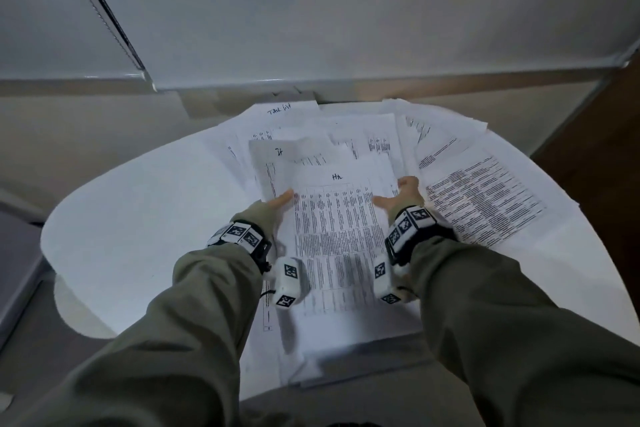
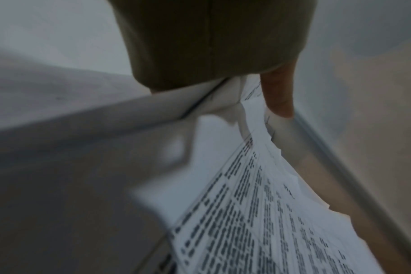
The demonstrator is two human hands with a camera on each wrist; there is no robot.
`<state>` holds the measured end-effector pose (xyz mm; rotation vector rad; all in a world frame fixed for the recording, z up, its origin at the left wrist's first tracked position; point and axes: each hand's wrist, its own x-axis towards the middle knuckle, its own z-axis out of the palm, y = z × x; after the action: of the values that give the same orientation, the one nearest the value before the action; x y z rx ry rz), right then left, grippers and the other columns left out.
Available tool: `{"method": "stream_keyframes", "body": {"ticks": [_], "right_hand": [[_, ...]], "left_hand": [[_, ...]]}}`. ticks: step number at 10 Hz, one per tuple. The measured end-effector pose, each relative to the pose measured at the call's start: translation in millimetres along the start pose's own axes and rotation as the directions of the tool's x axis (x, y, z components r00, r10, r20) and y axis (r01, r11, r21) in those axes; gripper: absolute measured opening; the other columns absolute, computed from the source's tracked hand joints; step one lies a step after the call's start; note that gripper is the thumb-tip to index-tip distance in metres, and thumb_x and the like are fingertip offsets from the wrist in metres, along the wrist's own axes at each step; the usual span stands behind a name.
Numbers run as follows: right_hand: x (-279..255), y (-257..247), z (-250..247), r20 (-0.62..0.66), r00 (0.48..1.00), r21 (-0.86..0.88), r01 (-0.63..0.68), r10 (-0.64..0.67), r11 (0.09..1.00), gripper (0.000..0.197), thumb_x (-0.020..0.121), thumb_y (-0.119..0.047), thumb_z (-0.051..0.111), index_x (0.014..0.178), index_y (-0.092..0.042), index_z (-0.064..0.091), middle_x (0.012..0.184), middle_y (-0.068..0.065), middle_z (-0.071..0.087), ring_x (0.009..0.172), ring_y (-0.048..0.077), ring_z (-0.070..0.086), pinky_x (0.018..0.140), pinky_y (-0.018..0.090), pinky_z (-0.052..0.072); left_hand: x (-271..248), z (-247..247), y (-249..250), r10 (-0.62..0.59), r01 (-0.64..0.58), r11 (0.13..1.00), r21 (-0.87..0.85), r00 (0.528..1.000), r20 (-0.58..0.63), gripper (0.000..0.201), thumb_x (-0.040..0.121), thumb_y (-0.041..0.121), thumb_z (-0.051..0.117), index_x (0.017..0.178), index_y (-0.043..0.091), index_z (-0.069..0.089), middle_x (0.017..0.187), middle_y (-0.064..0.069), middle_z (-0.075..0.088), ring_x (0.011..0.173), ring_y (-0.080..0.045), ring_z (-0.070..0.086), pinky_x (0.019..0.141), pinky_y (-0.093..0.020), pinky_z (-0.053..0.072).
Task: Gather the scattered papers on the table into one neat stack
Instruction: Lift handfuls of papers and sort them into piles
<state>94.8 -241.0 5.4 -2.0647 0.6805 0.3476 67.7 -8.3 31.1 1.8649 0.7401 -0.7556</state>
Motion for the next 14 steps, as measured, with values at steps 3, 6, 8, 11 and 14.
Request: {"method": "stream_keyframes", "body": {"ticks": [3, 6, 8, 11, 14], "right_hand": [[-1, -4, -1, 0.161, 0.974, -0.179, 0.190, -0.162, 0.965, 0.037, 0.095, -0.020, 0.046, 0.132, -0.013, 0.050, 0.130, 0.015, 0.057, 0.103, 0.027, 0.056, 0.087, 0.026, 0.040], [-3, -8, 0, 0.266, 0.963, -0.179, 0.091, -0.041, 0.980, 0.086, 0.079, -0.079, 0.016, 0.143, -0.025, 0.034, 0.150, 0.006, 0.036, 0.136, 0.031, 0.035, 0.114, 0.046, 0.022], [0, -4, -11, 0.176, 0.973, 0.306, 0.089, -0.148, 0.948, 0.099, 0.065, -0.035, 0.082, 0.144, -0.014, 0.027, 0.139, 0.000, 0.045, 0.130, 0.020, 0.040, 0.111, 0.042, 0.028], [-47, -92, -30, -0.309, 0.894, 0.455, 0.440, -0.326, 0.774, 0.039, 0.079, -0.024, 0.072, 0.114, -0.010, 0.061, 0.091, -0.002, 0.064, 0.092, 0.019, 0.062, 0.084, 0.021, 0.044], [-38, -52, -16, -0.064, 0.964, 0.377, 0.264, -0.260, 0.888, 0.085, 0.059, -0.046, 0.081, 0.131, -0.021, 0.044, 0.125, -0.002, 0.059, 0.116, 0.024, 0.055, 0.106, 0.045, 0.038]], "left_hand": [[41, -5, -7, 0.093, -0.097, 0.994, -0.042, 0.991, -0.099, 0.072, 0.078, 0.050, 0.065, 0.134, 0.012, 0.043, 0.133, -0.008, 0.053, 0.121, -0.033, 0.053, 0.102, -0.041, 0.043], [34, -10, -9, 0.183, -0.151, 0.919, 0.364, 0.981, -0.057, 0.038, 0.086, 0.014, 0.061, 0.124, 0.014, 0.059, 0.135, -0.006, 0.054, 0.124, -0.029, 0.048, 0.109, -0.036, 0.033], [21, -20, 5, 0.312, -0.265, 0.930, 0.253, 0.936, -0.166, 0.039, 0.088, -0.001, 0.052, 0.122, 0.018, 0.060, 0.140, -0.005, 0.047, 0.132, -0.029, 0.042, 0.115, -0.040, 0.029], [-57, -26, 89, 0.465, -0.651, 0.648, -0.394, 0.749, -0.473, 0.045, 0.084, 0.014, 0.065, 0.125, 0.005, 0.048, 0.089, 0.008, 0.058, 0.085, -0.015, 0.056, 0.085, -0.024, 0.039], [-51, -6, 43, 0.493, -0.619, 0.725, -0.301, 0.772, -0.401, 0.054, 0.079, 0.006, 0.071, 0.125, -0.005, 0.045, 0.106, -0.004, 0.052, 0.098, -0.016, 0.049, 0.097, -0.018, 0.042]]}}
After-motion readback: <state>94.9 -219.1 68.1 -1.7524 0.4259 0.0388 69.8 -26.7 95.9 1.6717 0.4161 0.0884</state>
